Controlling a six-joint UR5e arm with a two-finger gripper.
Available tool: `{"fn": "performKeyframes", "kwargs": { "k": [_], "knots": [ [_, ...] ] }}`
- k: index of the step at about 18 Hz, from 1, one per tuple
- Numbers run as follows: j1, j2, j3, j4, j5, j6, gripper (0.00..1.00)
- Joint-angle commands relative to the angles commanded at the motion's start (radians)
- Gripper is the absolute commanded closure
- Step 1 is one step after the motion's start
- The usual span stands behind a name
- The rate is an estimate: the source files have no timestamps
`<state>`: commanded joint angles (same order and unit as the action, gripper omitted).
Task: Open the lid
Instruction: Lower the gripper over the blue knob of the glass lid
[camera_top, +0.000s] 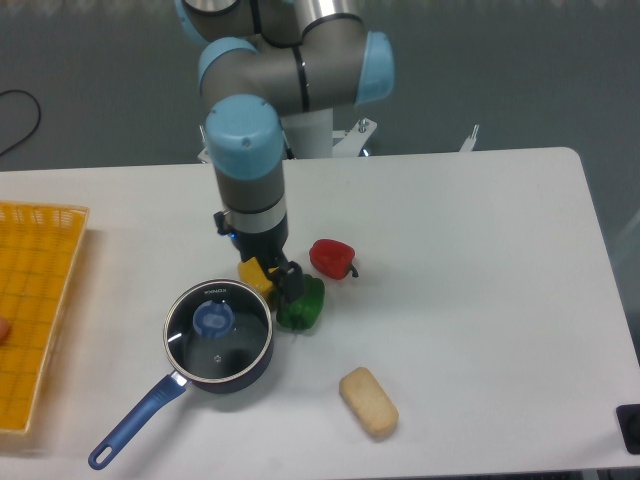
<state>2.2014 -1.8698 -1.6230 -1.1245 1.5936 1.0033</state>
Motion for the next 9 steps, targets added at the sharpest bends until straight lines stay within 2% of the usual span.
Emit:
{"fn": "performKeyframes", "kwargs": {
  "k": [2,9],
  "knots": [
    [-0.015,-0.015,0.0,0.02,0.014,-0.006,0.0],
    [-0.037,-0.051,0.005,0.031,0.019,-0.02,0.0]
  ]
}}
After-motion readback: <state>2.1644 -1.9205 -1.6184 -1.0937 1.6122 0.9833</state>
